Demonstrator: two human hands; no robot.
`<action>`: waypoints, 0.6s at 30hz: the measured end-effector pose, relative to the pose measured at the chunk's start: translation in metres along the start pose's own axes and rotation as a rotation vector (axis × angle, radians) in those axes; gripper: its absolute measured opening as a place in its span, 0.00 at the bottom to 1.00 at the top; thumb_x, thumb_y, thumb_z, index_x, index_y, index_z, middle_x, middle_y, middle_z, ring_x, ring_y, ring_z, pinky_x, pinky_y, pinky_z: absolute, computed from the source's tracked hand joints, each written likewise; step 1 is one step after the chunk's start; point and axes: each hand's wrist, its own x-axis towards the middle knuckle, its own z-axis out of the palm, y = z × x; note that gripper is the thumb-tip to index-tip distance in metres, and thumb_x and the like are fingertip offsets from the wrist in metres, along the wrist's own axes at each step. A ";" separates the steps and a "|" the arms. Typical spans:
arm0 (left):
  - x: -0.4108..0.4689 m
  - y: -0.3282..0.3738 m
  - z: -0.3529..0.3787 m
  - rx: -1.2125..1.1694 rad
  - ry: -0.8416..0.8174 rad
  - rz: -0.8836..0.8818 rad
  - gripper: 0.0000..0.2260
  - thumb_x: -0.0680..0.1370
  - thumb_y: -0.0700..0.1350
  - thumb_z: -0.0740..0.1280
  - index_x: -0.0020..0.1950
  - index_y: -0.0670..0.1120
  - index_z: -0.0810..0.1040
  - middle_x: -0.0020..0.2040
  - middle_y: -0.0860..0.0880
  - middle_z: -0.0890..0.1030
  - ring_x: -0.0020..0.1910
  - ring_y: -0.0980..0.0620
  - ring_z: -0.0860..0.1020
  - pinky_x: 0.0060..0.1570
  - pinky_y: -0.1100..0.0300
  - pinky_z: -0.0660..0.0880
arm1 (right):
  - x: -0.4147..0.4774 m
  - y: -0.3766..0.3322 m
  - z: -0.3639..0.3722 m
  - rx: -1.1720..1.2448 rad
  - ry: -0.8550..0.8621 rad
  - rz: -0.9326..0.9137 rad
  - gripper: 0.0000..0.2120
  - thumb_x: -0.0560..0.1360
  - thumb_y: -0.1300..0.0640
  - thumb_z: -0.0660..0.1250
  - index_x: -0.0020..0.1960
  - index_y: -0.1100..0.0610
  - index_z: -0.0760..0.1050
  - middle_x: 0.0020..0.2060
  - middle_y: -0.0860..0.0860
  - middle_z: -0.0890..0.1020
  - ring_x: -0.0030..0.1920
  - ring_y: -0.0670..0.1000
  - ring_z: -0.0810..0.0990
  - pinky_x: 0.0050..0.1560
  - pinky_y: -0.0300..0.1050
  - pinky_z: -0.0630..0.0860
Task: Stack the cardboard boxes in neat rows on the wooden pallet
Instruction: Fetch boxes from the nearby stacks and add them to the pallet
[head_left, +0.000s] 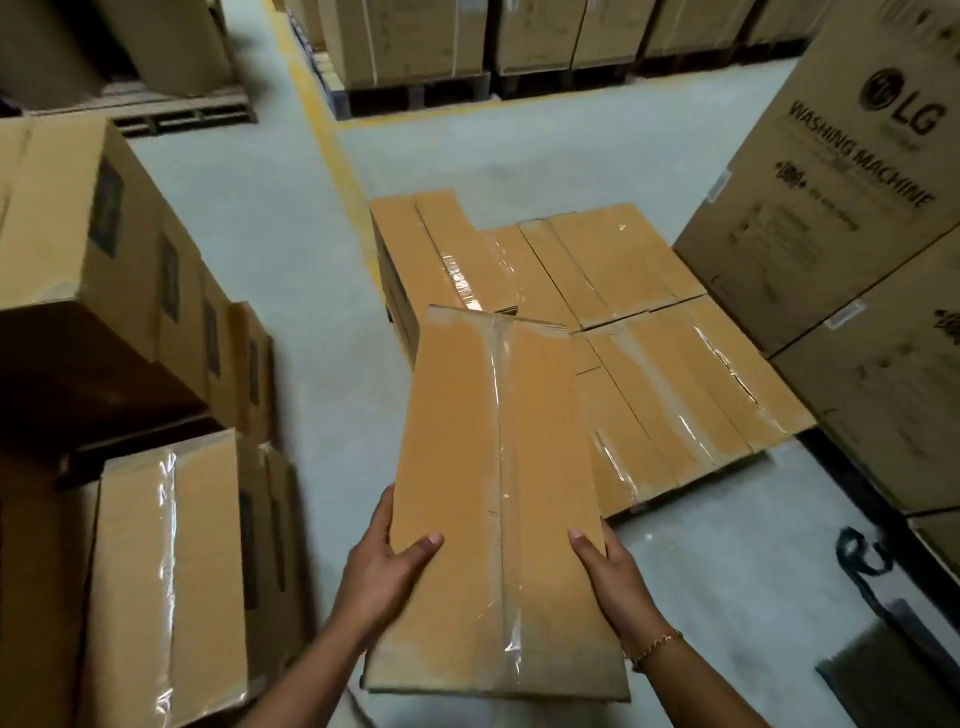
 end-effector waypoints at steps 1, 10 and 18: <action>0.001 0.011 0.015 0.024 -0.020 0.013 0.40 0.74 0.63 0.74 0.81 0.65 0.57 0.66 0.60 0.78 0.61 0.52 0.80 0.63 0.52 0.77 | 0.004 0.000 -0.019 0.007 0.006 -0.003 0.46 0.60 0.20 0.70 0.73 0.39 0.71 0.64 0.42 0.81 0.64 0.50 0.80 0.67 0.60 0.76; 0.061 0.075 0.111 0.037 -0.134 0.019 0.47 0.66 0.74 0.69 0.81 0.57 0.61 0.72 0.53 0.77 0.66 0.49 0.78 0.67 0.46 0.76 | 0.058 -0.036 -0.122 -0.001 0.130 0.019 0.36 0.68 0.28 0.71 0.72 0.42 0.72 0.61 0.47 0.83 0.60 0.54 0.82 0.63 0.62 0.79; 0.189 0.146 0.154 0.047 -0.322 0.036 0.37 0.80 0.56 0.70 0.84 0.56 0.53 0.76 0.52 0.72 0.71 0.47 0.73 0.65 0.58 0.70 | 0.159 -0.115 -0.156 -0.052 0.225 0.026 0.27 0.80 0.43 0.65 0.77 0.48 0.68 0.64 0.51 0.79 0.62 0.56 0.78 0.66 0.58 0.75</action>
